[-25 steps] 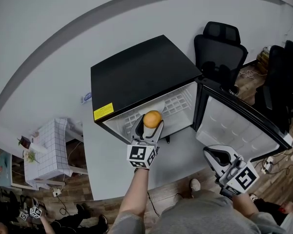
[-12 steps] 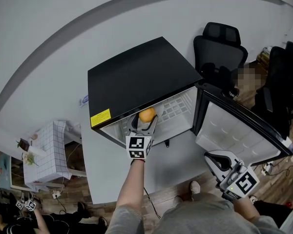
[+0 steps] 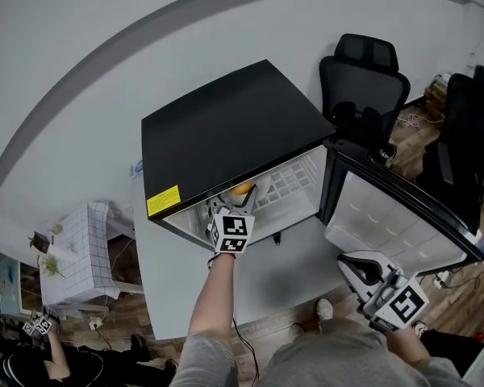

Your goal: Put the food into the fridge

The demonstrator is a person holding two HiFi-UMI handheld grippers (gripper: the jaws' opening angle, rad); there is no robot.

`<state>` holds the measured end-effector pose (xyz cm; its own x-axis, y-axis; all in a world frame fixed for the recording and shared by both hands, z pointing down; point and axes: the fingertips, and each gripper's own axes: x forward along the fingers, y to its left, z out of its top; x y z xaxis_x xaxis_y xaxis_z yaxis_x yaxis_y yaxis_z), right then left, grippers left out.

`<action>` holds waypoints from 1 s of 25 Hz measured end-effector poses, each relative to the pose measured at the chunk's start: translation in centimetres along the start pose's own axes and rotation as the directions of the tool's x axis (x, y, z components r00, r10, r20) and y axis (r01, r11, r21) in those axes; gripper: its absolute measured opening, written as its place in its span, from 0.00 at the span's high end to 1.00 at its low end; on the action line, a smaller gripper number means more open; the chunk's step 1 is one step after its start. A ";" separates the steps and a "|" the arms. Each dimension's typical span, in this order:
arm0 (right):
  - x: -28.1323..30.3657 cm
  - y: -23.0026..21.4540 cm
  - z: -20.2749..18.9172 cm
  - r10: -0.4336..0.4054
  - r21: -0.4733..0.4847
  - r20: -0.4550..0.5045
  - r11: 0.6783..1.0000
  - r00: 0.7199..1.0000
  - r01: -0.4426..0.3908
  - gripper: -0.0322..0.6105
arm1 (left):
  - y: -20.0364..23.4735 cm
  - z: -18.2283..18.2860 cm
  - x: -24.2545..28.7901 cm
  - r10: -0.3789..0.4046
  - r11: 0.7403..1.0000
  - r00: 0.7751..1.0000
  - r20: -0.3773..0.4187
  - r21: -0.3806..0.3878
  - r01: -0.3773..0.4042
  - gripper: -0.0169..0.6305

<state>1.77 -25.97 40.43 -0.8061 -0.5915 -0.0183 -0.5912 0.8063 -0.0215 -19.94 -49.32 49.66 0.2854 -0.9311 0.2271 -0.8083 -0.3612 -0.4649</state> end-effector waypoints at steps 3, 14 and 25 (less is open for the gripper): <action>0.1 -0.2 0.0 -0.002 0.002 0.003 1.000 1.000 0.002 0.93 | 0.2 -0.5 0.7 0.004 1.000 1.000 -0.026 0.028 -0.003 0.47; 0.5 -0.5 -0.5 -0.001 0.007 -0.016 1.000 1.000 0.001 0.93 | 0.1 -2.2 2.1 -0.004 0.999 0.998 -0.066 0.042 0.007 0.47; 1.5 -0.4 -0.7 0.020 0.005 -0.020 1.000 1.000 -0.020 0.93 | 0.5 -3.7 3.0 0.004 1.000 0.993 -0.116 0.029 -0.001 0.47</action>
<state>0.77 -27.21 41.10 -0.8182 -0.5749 0.0009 -0.5747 0.8179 -0.0261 -21.39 -52.06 53.28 0.2203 -0.9206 0.3225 -0.7934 -0.3615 -0.4898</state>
